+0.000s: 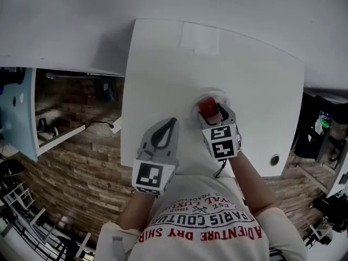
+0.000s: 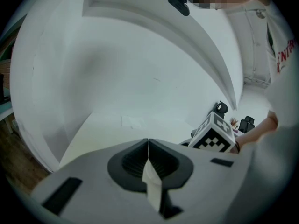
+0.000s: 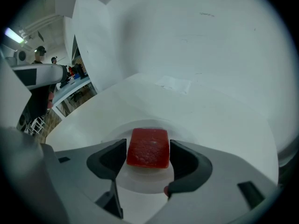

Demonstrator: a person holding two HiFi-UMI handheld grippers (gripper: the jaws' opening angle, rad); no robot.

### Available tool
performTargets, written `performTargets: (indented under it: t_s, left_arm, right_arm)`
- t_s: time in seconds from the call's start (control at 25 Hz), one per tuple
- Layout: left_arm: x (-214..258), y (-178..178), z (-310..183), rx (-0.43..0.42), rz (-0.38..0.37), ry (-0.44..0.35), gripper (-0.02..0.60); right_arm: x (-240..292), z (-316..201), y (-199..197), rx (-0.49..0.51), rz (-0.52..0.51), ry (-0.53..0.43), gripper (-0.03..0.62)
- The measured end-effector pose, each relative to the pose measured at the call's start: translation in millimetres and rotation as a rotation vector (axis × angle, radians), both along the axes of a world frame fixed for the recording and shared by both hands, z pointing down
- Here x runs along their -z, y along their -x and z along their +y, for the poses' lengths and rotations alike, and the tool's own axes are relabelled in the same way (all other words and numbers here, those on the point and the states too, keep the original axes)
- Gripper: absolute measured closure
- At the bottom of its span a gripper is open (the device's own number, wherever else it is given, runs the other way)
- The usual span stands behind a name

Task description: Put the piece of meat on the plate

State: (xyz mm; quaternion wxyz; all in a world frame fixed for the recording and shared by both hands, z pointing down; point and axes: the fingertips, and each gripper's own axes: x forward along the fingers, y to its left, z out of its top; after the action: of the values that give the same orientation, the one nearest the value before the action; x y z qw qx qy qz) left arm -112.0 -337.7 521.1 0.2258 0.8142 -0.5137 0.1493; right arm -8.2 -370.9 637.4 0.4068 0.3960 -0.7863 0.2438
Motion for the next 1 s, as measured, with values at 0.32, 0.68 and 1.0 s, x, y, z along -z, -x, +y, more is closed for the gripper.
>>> performTargets:
  t_s: [0.32, 0.68, 1.0]
  left_arm:
    - [15, -8, -2, -0.038, 0.0, -0.041, 0.574]
    - [57, -25, 5, -0.093, 0.032, -0.124, 0.574]
    - [91, -34, 17, -0.149, 0.03, -0.198, 0.574]
  right_arm:
    - [53, -3, -13, -0.126, -0.117, -0.153, 0.338]
    - [142, 6, -30, -0.24, -0.252, -0.405, 0.582]
    - [221, 31, -31, -0.211, -0.346, -0.605, 0.582]
